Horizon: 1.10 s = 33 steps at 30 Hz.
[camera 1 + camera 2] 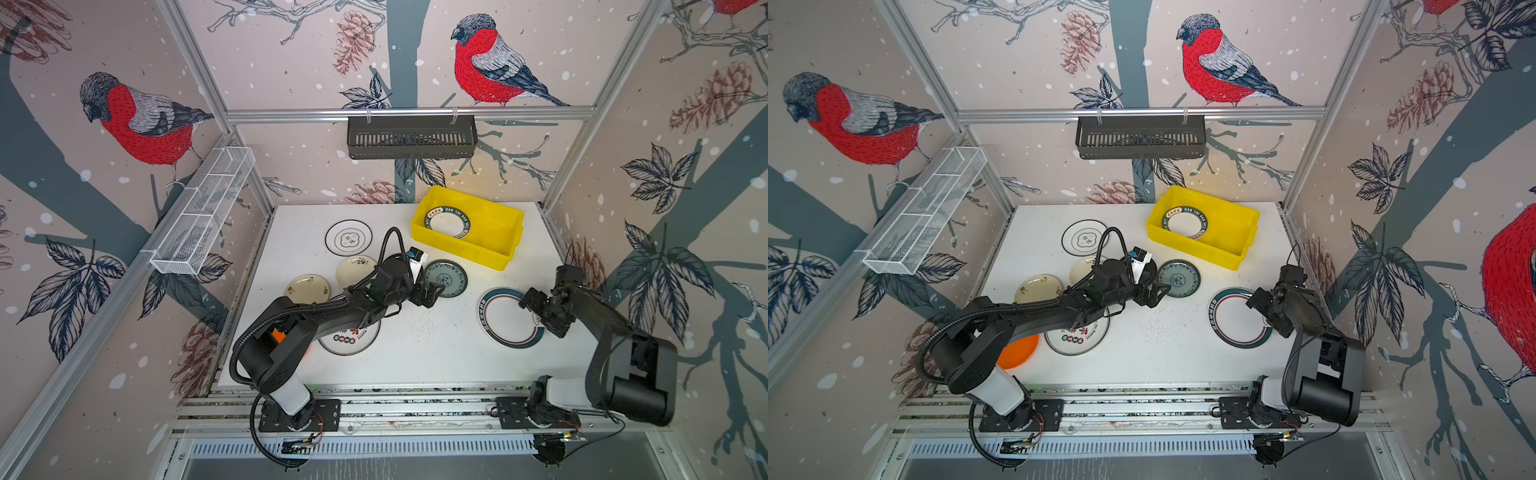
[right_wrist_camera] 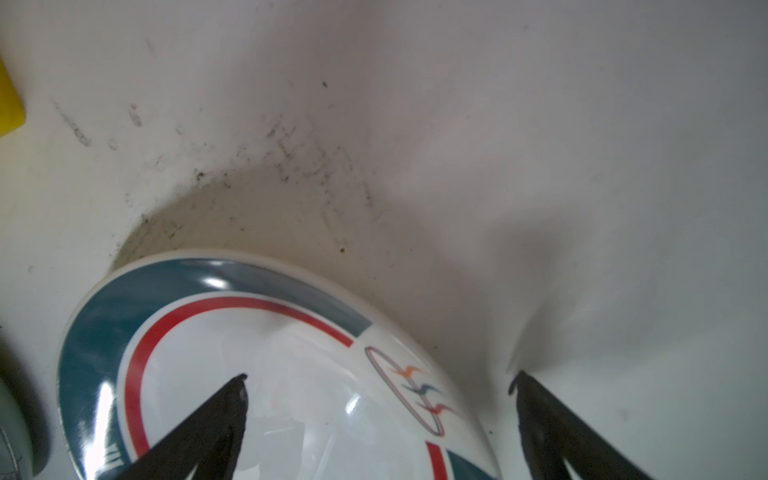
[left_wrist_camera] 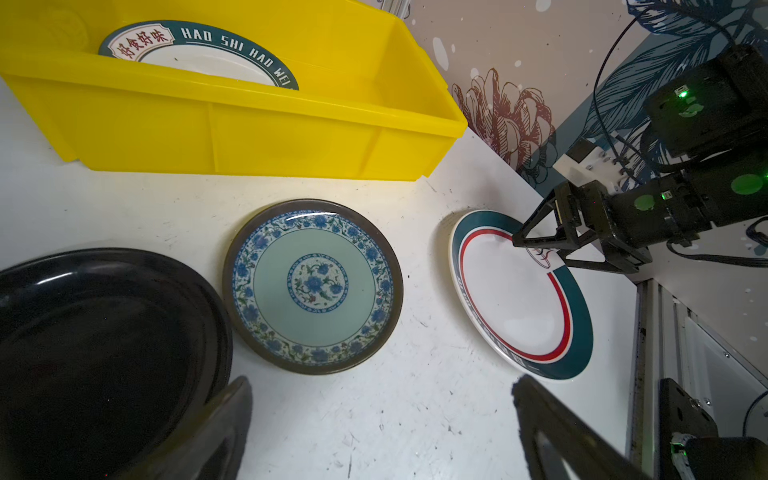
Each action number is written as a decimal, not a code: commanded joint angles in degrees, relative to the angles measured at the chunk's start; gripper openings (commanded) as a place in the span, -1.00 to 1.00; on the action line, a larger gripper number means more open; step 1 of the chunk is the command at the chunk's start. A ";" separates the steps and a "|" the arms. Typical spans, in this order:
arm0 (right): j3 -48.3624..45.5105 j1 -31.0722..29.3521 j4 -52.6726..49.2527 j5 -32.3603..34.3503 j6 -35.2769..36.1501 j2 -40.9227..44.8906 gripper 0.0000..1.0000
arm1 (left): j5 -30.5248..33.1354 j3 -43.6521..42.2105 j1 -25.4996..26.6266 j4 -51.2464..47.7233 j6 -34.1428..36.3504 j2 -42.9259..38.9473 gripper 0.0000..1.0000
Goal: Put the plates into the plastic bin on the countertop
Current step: 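Lower the right gripper onto the red-and-green-rimmed plate's edge and close it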
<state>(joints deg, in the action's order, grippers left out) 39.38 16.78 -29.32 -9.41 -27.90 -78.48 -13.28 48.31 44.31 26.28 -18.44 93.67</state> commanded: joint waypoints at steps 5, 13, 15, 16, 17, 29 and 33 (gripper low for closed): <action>-5.67 -1.11 6.45 -14.42 -2.60 2.64 0.95 | -0.46 0.45 -0.11 0.57 -0.68 1.06 0.95; -8.20 -4.29 9.46 -16.89 -5.06 9.54 0.81 | -0.70 0.56 0.02 1.27 -1.53 1.25 0.94; -8.59 -4.60 9.50 -17.57 -5.01 9.27 0.67 | -0.78 0.48 -0.07 1.38 -1.82 1.32 0.95; -8.78 -5.02 9.54 -17.66 -4.81 9.06 0.58 | -0.86 0.46 -0.07 1.39 -1.84 1.30 0.95; -9.05 -5.48 9.63 -17.67 -4.71 8.85 0.51 | -0.87 0.46 -0.02 1.32 -1.95 1.30 0.95; -14.58 -10.97 12.72 -18.29 -6.03 9.91 0.24 | -0.61 0.73 -0.02 0.20 -1.86 0.85 0.95; -16.58 -11.59 14.23 -18.54 -7.34 10.88 0.04 | -0.70 0.56 0.03 0.30 -2.34 0.65 0.95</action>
<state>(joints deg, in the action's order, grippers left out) 23.90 5.52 -14.63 -27.97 -33.39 -67.83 -13.50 48.58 44.34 26.30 -19.84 94.80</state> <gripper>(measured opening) 0.519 0.972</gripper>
